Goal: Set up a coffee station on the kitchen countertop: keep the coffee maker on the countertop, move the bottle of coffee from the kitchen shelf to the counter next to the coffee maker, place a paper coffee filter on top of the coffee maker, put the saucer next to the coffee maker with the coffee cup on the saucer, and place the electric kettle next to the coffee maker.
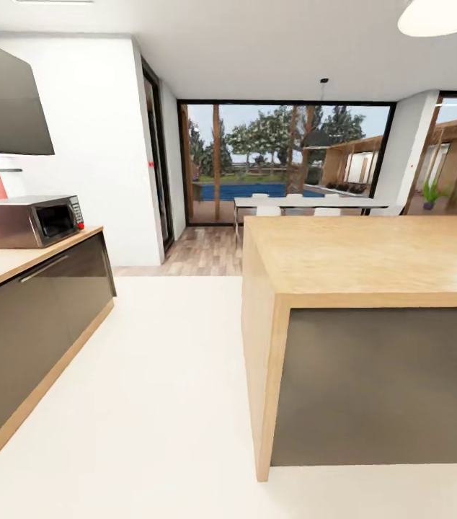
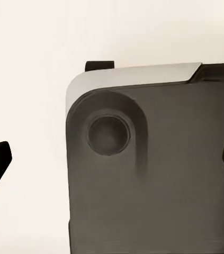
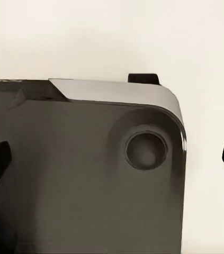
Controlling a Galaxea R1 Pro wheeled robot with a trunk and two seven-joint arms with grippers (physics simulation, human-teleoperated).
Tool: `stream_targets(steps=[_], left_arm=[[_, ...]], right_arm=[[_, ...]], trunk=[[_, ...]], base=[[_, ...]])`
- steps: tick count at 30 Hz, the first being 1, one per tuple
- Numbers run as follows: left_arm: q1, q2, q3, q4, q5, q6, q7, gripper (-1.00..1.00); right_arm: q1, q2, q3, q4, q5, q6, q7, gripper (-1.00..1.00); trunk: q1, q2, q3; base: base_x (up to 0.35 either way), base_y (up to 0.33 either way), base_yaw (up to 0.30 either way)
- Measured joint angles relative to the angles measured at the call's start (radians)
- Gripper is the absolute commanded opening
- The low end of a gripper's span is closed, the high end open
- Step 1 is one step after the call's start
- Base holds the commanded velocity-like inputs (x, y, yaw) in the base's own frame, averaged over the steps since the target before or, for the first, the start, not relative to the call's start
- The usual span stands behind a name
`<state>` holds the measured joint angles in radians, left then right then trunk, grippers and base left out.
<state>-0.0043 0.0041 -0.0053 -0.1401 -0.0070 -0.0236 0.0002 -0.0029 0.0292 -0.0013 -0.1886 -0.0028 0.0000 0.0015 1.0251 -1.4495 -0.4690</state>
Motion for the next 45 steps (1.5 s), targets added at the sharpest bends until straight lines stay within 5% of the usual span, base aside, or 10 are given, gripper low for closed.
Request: stream_targets(steps=[5,10,13,27,38,45], left_arm=[[-0.004,0.0,-0.002,-0.005,-0.002,-0.018,-0.001,1.0],[-0.006,0.002,0.001,-0.005,0.004,-0.198,0.0,1.0],[-0.008,0.001,0.002,-0.009,0.007,-0.248,0.001,1.0],[-0.018,-0.013,-0.002,-0.223,0.005,-0.297,-0.007,1.0],[-0.011,-0.003,0.005,-0.234,0.009,-0.303,-0.009,1.0],[-0.009,-0.003,0.007,-0.232,0.009,-0.302,-0.01,1.0]], right_arm=[[0.0,0.0,0.0,-0.04,-0.008,0.001,-0.003,1.0],[0.0,-0.001,0.0,-0.125,-0.007,0.003,-0.003,1.0],[0.0,-0.004,0.001,-0.177,-0.004,0.004,-0.001,1.0],[0.0,-0.028,0.0,-0.359,-0.008,0.0,0.003,1.0],[0.0,-0.03,0.0,-0.355,-0.008,0.0,0.003,1.0],[0.0,-0.031,-0.017,-0.355,-0.008,0.0,0.002,1.0]], trunk=[[0.0,0.0,0.0],[0.0,0.0,0.0],[0.0,0.0,0.0],[0.0,0.0,0.0],[0.0,0.0,-0.009],[-0.027,0.049,0.005]], base=[[0.0,0.0,-0.3],[0.0,0.0,-0.3],[0.0,0.0,-0.3],[0.0,0.0,-0.3],[0.0,0.0,-0.264],[0.0,0.0,-0.231]])
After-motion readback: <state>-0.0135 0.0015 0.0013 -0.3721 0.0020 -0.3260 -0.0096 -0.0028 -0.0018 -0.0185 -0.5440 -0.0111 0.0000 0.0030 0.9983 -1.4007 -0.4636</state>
